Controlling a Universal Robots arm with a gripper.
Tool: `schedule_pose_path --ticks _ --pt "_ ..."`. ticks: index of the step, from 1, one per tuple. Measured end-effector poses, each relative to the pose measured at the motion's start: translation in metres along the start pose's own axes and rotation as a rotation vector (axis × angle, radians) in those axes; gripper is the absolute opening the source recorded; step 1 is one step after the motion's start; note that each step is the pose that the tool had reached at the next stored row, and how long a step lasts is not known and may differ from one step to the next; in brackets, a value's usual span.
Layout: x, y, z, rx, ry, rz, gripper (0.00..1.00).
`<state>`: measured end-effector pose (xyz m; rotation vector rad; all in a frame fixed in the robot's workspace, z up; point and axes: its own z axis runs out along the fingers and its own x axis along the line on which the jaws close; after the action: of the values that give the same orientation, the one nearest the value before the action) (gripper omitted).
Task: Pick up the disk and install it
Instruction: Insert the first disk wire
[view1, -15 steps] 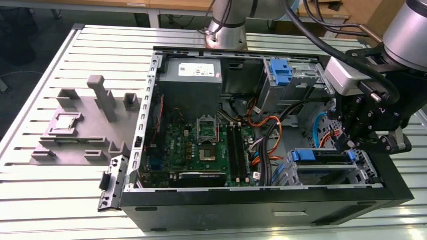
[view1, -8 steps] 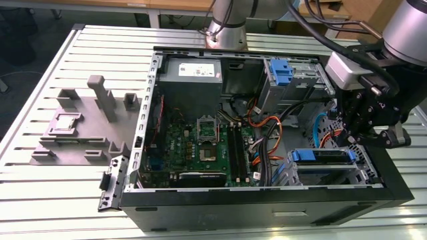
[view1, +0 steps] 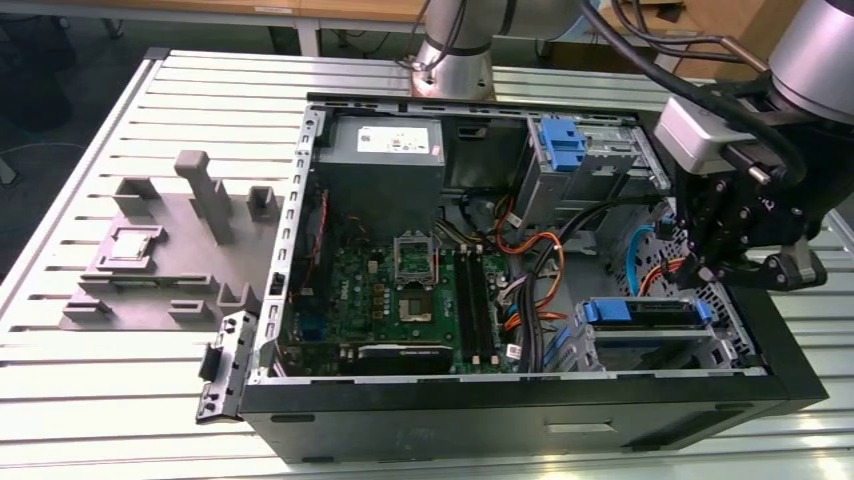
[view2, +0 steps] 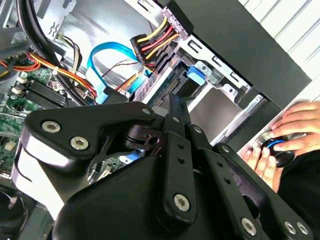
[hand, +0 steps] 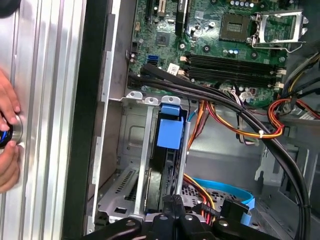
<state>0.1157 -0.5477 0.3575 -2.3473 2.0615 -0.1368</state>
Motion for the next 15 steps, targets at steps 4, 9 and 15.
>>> schedule_pose_path --ticks 4,9,15 --pt "0.0 0.0 0.0003 0.0063 -0.0043 -0.065 0.1" --pt "0.0 0.0001 0.0006 0.0146 -0.0095 -0.148 0.1" --pt "-0.0028 -0.0024 0.0008 0.0239 -0.0098 -0.18 0.1"
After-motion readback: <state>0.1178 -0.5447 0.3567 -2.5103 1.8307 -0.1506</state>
